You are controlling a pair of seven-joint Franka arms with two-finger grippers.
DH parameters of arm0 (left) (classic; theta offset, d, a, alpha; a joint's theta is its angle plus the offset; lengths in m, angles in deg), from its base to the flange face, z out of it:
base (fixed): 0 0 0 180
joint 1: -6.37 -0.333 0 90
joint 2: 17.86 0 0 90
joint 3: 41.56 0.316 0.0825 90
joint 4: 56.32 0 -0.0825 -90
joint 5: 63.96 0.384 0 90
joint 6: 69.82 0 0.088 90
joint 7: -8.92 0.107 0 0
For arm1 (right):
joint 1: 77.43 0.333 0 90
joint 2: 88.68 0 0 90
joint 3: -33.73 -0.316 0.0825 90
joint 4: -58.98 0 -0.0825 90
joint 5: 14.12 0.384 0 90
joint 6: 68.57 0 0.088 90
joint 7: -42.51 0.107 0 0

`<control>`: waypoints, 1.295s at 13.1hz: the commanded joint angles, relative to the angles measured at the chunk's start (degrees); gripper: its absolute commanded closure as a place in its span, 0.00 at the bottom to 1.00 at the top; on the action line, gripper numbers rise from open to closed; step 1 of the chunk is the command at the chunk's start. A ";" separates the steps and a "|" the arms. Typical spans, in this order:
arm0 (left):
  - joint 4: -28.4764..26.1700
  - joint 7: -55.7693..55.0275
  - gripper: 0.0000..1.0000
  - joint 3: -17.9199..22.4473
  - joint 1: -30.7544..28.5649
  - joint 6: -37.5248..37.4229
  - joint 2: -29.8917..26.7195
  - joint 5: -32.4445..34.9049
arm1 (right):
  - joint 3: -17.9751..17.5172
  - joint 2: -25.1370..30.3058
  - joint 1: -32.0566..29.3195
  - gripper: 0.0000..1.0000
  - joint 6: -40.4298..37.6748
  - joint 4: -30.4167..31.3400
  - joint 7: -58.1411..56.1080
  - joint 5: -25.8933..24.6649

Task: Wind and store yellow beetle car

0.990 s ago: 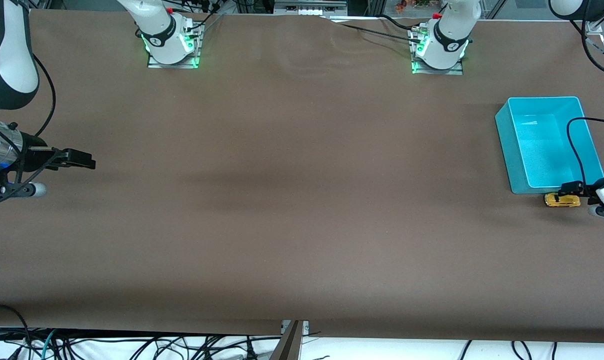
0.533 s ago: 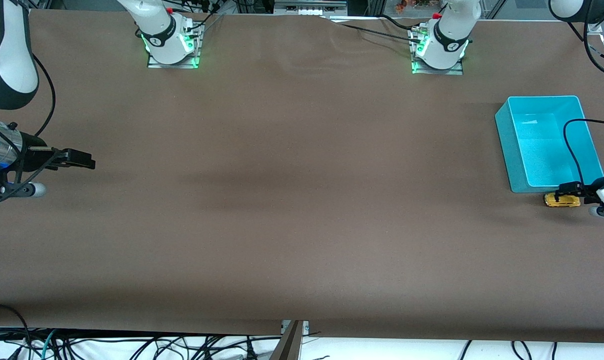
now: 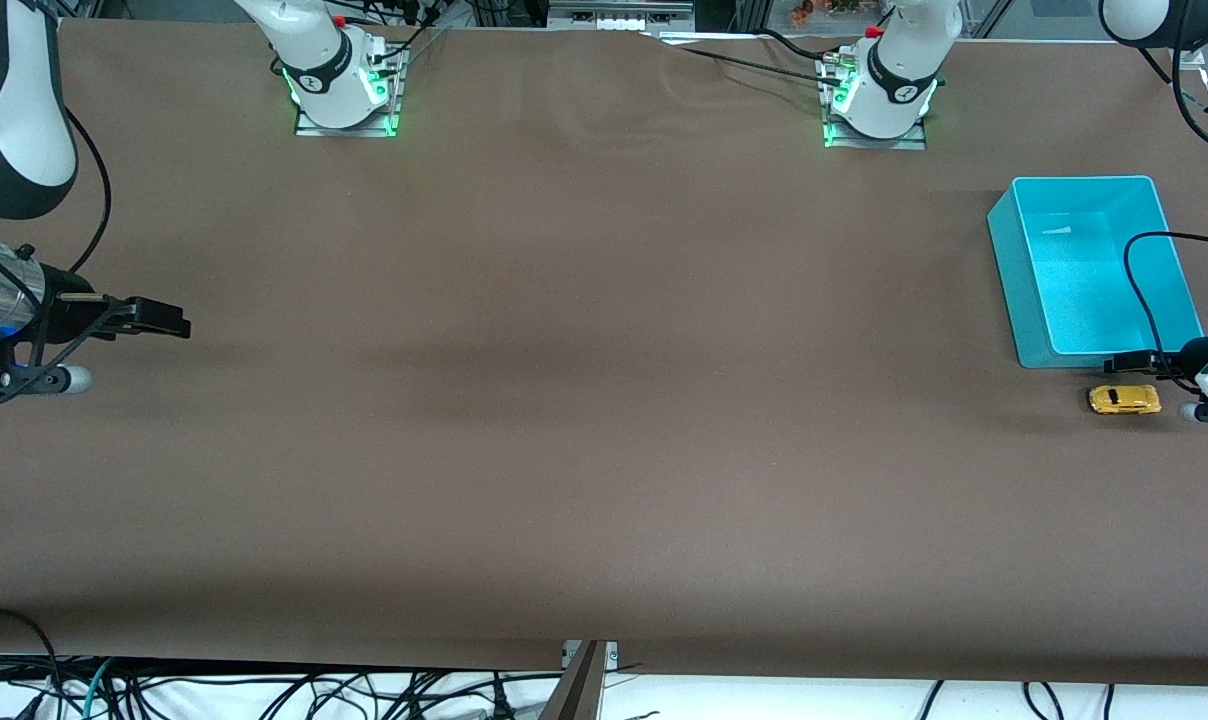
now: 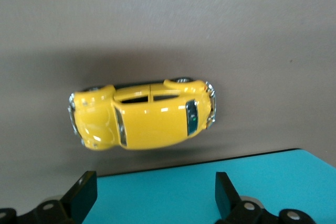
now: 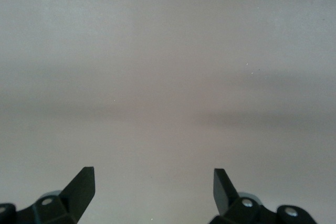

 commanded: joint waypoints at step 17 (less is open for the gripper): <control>5.21 17.54 0.00 1.58 1.96 6.10 3.88 0.18 | 0.64 0.99 -0.18 0.00 -0.96 -0.02 0.44 -0.53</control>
